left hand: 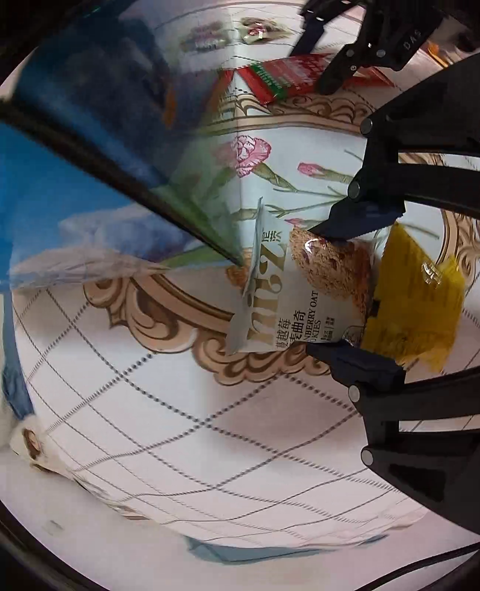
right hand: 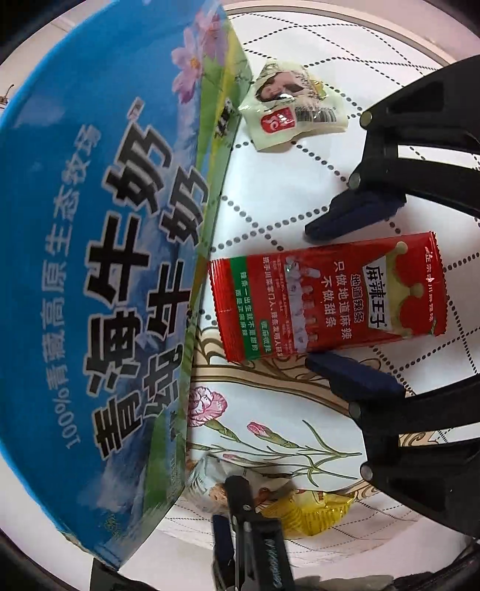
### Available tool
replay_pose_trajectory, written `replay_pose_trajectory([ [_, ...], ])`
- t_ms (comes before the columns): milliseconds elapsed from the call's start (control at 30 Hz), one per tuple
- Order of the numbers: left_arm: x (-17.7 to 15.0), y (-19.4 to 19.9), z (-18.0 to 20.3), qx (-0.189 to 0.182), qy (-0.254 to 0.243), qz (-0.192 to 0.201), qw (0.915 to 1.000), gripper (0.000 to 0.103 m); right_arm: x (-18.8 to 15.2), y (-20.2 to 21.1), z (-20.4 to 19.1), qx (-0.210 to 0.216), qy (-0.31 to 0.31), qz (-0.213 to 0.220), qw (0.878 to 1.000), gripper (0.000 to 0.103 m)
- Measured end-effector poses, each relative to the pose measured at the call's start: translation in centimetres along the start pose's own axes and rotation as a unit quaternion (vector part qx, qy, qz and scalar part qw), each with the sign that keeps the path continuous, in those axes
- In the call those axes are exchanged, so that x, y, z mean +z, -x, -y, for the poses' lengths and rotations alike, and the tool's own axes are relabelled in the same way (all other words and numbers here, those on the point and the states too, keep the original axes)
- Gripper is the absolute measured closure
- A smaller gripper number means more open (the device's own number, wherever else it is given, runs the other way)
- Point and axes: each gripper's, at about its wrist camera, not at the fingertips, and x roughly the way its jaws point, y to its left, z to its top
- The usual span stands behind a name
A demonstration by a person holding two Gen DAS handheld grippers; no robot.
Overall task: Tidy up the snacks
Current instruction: 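Grasp the oat cookie packet with left tool while right tool grasps the red stick packet, then carry cookie packet and red stick packet into the box and open both tools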
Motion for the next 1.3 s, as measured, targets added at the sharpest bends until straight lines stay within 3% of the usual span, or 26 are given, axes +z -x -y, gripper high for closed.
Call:
replay_pose_trajectory([
  [233,-4.1,0.8,0.8,-0.038,0.039,-0.026,0.9982,0.053,-4.1,1.8,2.4,-0.003,-0.036,-0.013,0.999,0.045],
  [300,-6.1,1.5,1.6,-0.077,0.061,-0.030,0.9947,0.053,-5.5,2.4,3.2,0.009,-0.054,-0.017,0.998,0.045],
  [400,-8.7,2.4,3.8,-0.103,0.061,-0.036,0.9921,0.053,-8.4,3.4,4.5,0.028,-0.084,-0.029,0.996,0.045],
  [633,-10.8,-0.2,7.7,-0.108,0.037,-0.076,0.9906,0.052,-12.5,3.5,6.5,0.039,-0.113,-0.042,0.992,0.045],
  [1000,-11.3,-3.0,8.3,-0.085,0.037,-0.069,0.9933,0.050,-12.1,1.0,5.4,0.022,-0.100,-0.050,0.994,0.043],
  [1167,-12.1,-1.4,11.3,-0.088,0.034,-0.051,0.9942,0.052,-11.9,0.4,3.2,-0.016,-0.044,-0.035,0.998,0.047],
  [1300,-11.4,1.3,11.2,-0.102,0.035,-0.027,0.9938,0.052,-11.7,1.7,3.2,0.004,-0.057,-0.016,0.998,0.049],
])
